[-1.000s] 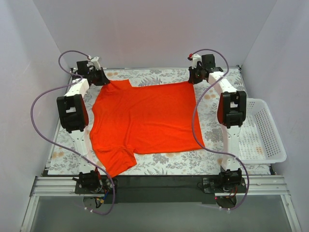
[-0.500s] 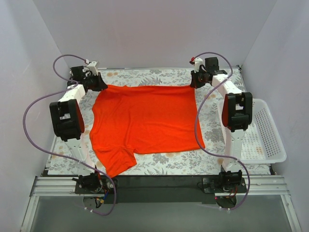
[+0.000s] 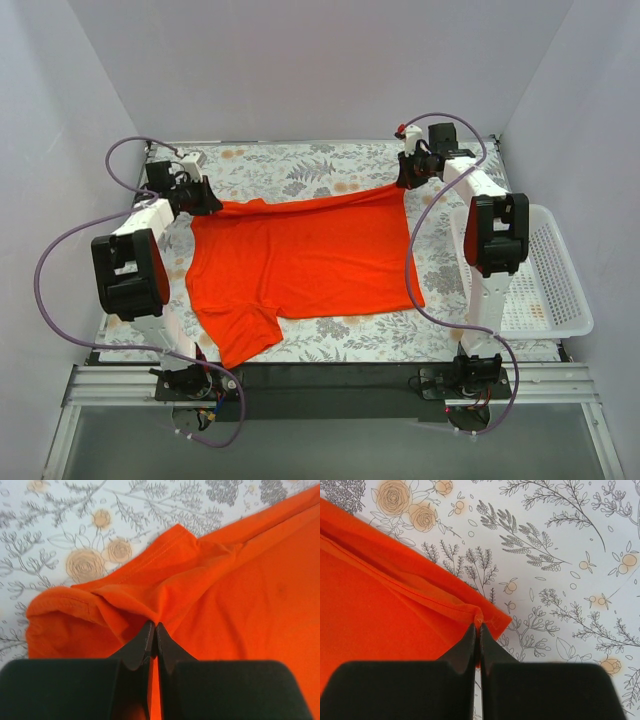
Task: Fold and stack the t-shirts
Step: Fold the tshirt
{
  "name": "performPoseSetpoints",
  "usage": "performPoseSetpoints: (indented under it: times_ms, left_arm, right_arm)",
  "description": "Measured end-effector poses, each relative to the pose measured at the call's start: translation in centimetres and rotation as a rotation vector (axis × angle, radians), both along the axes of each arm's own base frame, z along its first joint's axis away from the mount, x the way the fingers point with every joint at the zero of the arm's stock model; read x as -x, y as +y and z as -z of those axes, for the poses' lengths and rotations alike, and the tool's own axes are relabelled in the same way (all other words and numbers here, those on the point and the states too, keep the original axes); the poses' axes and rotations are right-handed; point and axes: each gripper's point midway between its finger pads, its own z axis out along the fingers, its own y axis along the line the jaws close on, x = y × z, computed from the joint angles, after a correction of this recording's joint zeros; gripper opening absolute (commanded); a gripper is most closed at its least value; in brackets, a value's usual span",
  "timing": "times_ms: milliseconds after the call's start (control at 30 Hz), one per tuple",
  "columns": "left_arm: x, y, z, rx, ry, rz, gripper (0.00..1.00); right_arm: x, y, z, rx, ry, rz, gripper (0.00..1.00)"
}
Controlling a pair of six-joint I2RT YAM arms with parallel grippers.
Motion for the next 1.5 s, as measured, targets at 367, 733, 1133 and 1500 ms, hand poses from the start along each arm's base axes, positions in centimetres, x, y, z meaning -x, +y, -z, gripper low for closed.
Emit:
performPoseSetpoints:
  times_ms: [367,733,1133,1500]
  left_arm:
    - [3.3,0.3,2.9,-0.037,0.088,-0.025,0.0]
    - [3.3,0.8,0.6,-0.087,0.02,-0.019,0.0]
    - [6.6,0.1,2.4,-0.111,0.11,0.13,0.34]
    - [0.4,1.0,-0.7,-0.063,0.064,0.154,0.36]
  right_arm:
    - [2.7,-0.2,1.7,0.018,0.049,-0.044,0.01]
    - [3.9,-0.4,0.9,0.039,0.021,-0.097,0.01]
    - [6.3,-0.6,2.5,0.063,0.081,-0.152,0.63]
    - [6.0,0.6,0.3,0.048,0.069,-0.184,0.43]
